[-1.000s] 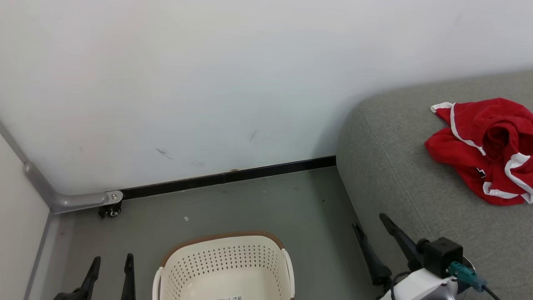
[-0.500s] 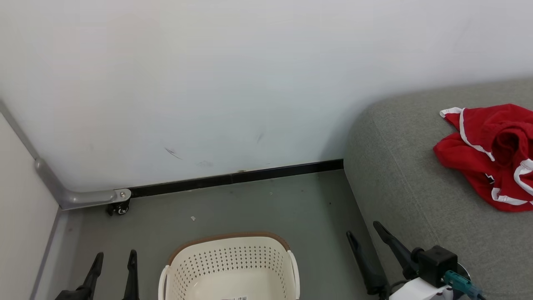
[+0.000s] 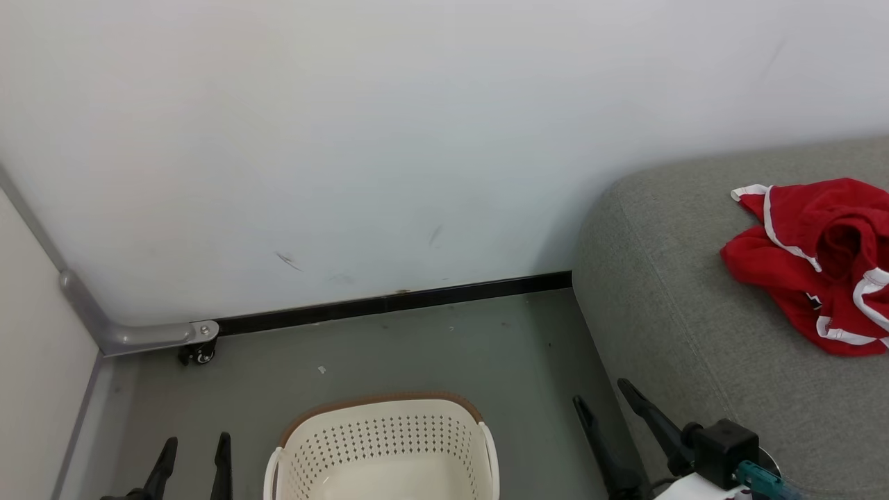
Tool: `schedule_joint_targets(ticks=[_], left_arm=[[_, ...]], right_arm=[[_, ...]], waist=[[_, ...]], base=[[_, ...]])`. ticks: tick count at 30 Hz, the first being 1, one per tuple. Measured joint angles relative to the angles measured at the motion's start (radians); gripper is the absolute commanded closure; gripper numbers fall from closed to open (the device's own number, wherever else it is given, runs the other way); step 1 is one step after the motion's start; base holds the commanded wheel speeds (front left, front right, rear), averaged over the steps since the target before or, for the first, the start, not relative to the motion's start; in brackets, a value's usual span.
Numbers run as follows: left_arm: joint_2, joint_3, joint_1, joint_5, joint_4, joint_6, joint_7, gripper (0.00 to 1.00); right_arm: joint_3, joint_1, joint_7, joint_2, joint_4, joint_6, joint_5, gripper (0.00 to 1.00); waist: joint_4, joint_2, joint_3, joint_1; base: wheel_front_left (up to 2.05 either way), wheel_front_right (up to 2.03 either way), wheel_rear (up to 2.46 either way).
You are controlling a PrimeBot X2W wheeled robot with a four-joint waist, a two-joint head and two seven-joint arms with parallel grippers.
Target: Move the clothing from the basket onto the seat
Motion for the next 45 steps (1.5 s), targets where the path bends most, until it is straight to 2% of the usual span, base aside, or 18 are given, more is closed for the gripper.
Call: schedule_joint_targets(ticks=[6,45], left_arm=[[-0.002,-0.004,0.000,-0.011,0.000,-0.025,0.000,0.00],[-0.002,-0.017,0.000,-0.097,0.008,-0.053,0.000,0.00]], right_arm=[[-0.001,0.003,0.000,0.000,-0.001,0.000,0.000,0.00],[-0.012,0.003,0.000,0.000,-0.009,0.000,0.036,0.00]], waist=[[-0.005,0.0000,-0.001,0.0000],[0.000,0.0000,0.005,0.0000]], base=[[0.00,0.00,0.00],[0.00,0.00,0.00]])
